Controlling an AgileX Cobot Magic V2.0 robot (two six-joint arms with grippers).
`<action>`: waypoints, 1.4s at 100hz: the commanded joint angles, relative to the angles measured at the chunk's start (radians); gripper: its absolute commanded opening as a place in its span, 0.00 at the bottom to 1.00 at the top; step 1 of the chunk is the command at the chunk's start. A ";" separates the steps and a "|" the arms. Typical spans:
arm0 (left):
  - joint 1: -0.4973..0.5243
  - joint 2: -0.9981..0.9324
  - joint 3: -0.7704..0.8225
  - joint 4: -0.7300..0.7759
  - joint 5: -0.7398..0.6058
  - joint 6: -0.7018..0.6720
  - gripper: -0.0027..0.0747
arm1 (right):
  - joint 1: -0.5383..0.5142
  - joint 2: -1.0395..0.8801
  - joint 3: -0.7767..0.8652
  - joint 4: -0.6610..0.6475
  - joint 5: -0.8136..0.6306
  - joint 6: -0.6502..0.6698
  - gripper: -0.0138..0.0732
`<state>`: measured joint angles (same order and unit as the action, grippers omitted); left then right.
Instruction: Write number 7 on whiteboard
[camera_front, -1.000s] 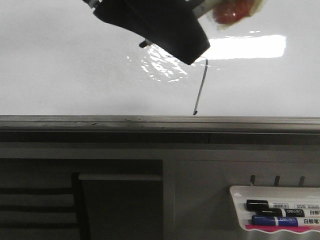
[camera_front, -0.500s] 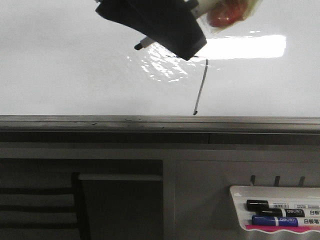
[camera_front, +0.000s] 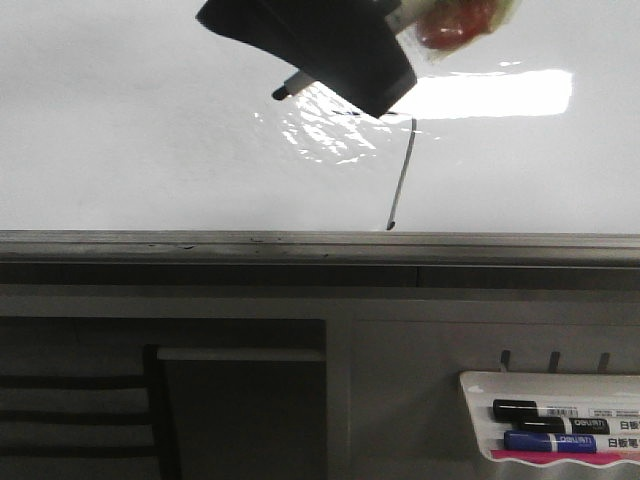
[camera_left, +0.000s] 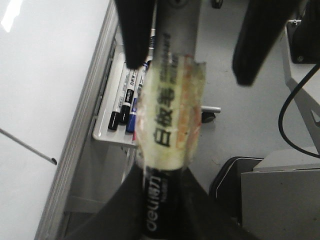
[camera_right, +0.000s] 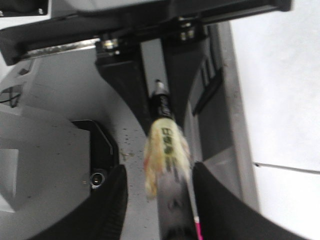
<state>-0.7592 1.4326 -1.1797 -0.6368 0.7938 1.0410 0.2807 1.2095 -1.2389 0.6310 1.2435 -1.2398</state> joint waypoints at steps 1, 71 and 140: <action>0.018 -0.028 -0.035 0.014 -0.021 -0.096 0.01 | -0.004 -0.048 -0.072 -0.005 0.053 0.056 0.50; 0.607 -0.150 0.353 0.075 -0.449 -0.577 0.01 | -0.004 -0.177 -0.128 -0.143 0.037 0.201 0.50; 0.620 -0.059 0.364 0.016 -0.584 -0.577 0.01 | -0.004 -0.177 -0.128 -0.143 0.039 0.201 0.50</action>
<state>-0.1407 1.3731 -0.7916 -0.5990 0.2570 0.4735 0.2807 1.0358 -1.3376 0.4616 1.2613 -1.0363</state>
